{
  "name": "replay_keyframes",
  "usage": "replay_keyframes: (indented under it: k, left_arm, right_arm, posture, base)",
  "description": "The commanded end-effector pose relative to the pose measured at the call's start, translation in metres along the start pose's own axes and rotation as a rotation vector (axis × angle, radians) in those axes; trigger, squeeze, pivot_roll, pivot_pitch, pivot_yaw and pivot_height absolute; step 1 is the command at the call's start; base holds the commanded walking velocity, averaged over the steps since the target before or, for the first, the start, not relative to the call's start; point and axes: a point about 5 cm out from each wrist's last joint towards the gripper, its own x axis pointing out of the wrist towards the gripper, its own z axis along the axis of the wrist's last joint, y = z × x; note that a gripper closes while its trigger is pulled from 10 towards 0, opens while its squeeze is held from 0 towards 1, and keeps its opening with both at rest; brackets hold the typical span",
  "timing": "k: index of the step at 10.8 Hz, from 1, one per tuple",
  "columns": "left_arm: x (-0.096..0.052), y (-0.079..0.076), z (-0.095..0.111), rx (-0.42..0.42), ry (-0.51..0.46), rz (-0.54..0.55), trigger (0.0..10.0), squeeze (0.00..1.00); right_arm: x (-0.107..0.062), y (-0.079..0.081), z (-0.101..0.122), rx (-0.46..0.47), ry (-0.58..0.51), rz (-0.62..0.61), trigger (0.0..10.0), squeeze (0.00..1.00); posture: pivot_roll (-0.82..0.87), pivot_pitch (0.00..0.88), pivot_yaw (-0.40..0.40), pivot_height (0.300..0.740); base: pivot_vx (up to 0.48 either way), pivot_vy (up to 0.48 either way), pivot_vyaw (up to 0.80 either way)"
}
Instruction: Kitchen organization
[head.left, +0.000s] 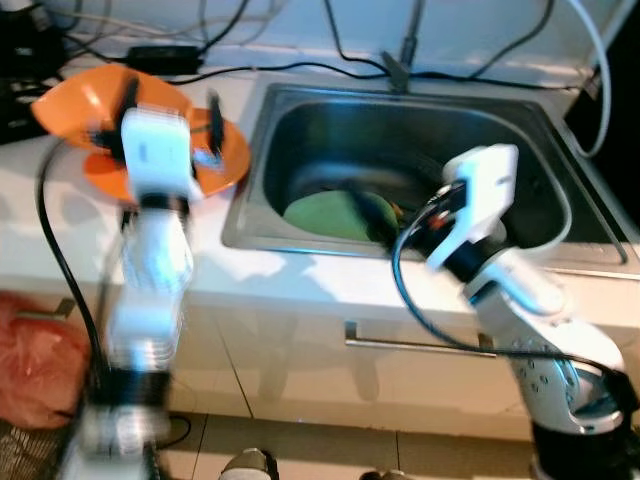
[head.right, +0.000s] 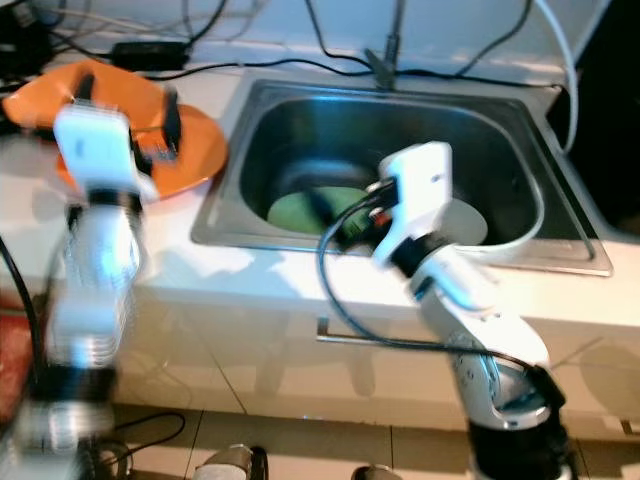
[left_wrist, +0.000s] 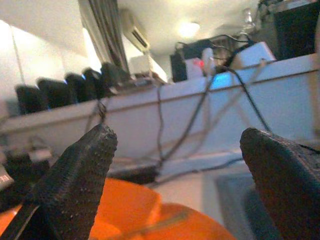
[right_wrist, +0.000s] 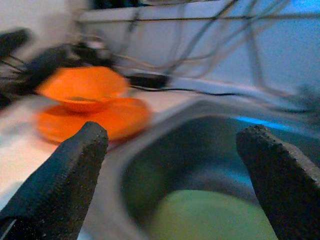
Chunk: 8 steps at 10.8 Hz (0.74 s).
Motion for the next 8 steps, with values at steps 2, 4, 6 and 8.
replay_keyframes:
  k: [2,4,6,8]
  left_arm:
    - [-0.009,-0.005,0.008,-0.04,0.018,-0.08,10.0,0.0]
    - [-0.02,-0.007,0.01,-0.069,0.076,-0.187,10.0,0.0]
    - [-0.008,-0.002,0.014,-0.108,0.074,-0.173,10.0,0.0]
    - [-0.007,-0.001,0.02,-0.132,0.075,-0.144,10.0,0.0]
  right_arm:
    - [-0.001,-0.017,0.004,-0.025,-0.034,-0.115,10.0,0.79]
    - [-0.006,-0.03,0.003,-0.036,-0.037,-0.174,10.0,0.79]
    - [-0.013,-0.039,-0.001,-0.066,-0.018,-0.185,10.0,0.79]
    - [-0.009,-0.039,0.001,-0.054,-0.036,-0.199,10.0,0.79]
  posture:
    - [0.11,0.023,-0.016,0.74]
    - [0.12,0.018,-0.006,0.74]
    - [0.12,0.01,-0.003,0.74]
    - [0.12,0.006,-0.009,0.74]
  base:
    - [0.0,0.0,0.0]
    - [0.0,0.0,0.0]
    - [0.12,0.0,0.0]
    - [0.262,0.0,0.0]
